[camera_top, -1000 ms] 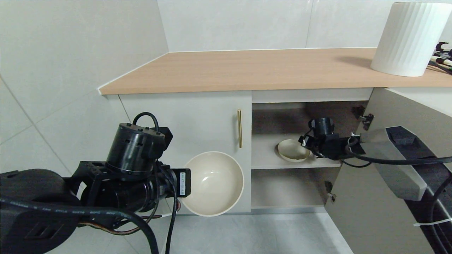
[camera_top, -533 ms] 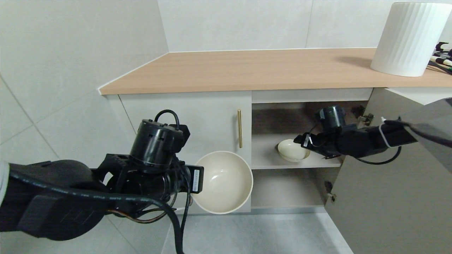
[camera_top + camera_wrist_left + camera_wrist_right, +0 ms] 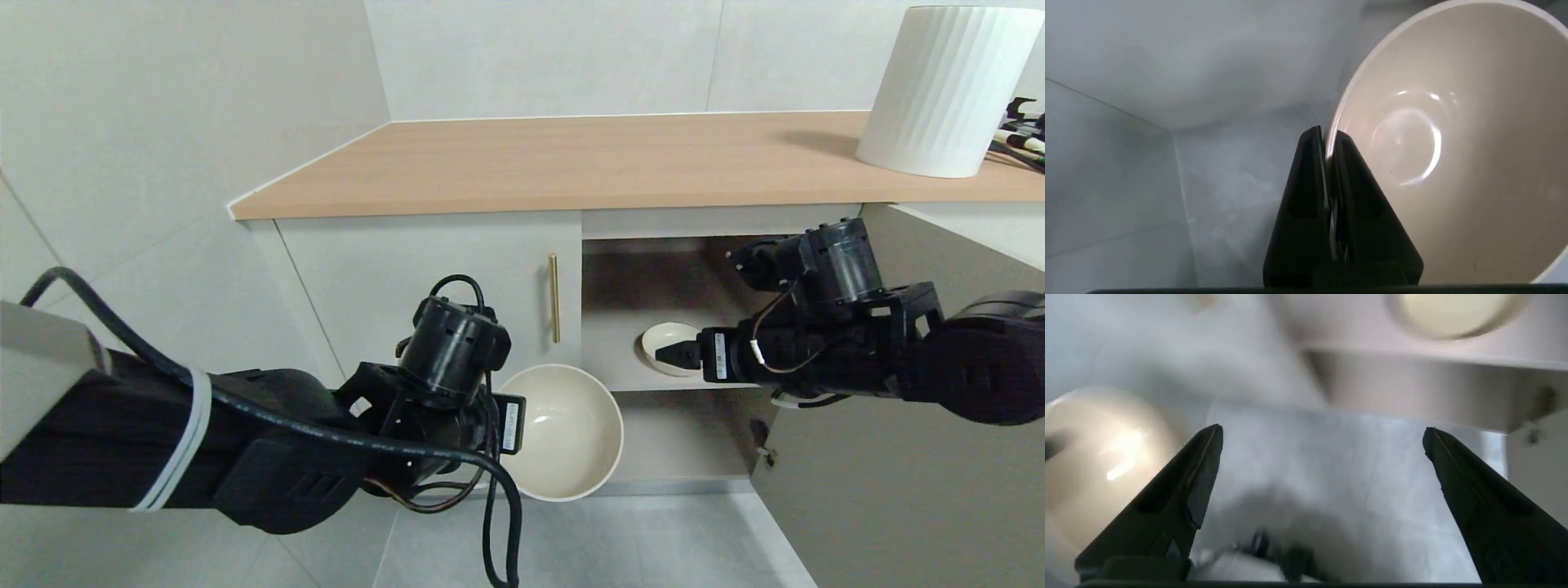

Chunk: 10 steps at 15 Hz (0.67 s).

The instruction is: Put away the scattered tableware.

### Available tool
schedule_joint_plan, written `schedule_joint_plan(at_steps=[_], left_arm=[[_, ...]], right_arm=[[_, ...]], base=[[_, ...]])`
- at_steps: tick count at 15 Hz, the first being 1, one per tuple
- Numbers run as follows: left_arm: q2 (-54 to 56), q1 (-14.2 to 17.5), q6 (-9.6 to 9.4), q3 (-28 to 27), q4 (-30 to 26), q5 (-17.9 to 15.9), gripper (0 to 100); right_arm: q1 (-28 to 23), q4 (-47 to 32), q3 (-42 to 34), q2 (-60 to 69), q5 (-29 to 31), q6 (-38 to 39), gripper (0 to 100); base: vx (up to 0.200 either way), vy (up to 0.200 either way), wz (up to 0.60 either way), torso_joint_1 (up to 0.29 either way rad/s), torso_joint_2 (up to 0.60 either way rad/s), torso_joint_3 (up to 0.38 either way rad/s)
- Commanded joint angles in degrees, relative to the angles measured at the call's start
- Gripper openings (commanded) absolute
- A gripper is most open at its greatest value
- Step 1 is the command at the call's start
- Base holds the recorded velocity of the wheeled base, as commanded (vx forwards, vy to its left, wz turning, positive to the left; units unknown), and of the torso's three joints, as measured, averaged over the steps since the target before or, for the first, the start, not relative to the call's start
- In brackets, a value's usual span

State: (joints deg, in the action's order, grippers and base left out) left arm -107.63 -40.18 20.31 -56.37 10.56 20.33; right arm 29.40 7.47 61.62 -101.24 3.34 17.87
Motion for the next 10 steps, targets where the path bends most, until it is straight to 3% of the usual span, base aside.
schedule_joint_plan(at_steps=[1, 5, 10], left_arm=[[-2.32, -1.74, 0.87, -0.06, -0.01, 0.5, 0], [-2.67, -1.92, 1.14, -0.32, 1.4, 2.43, 0], [-1.79, -2.97, 1.14, -0.23, 1.75, 3.31, 0]], right_arm=[[3.99, -2.02, -1.86, 3.24, -0.88, -0.64, 100], [8.39, -4.05, -2.65, 0.52, -2.2, -1.44, 100], [9.8, -3.17, -2.21, -4.58, -2.11, -1.26, 100]], base=[[0.0, 0.0, 0.0, 0.0, 0.0, 0.0], [0.0, 0.0, 0.0, 0.0, 0.0, 0.0], [0.0, 0.0, 0.0, 0.0, 0.0, 0.0]])
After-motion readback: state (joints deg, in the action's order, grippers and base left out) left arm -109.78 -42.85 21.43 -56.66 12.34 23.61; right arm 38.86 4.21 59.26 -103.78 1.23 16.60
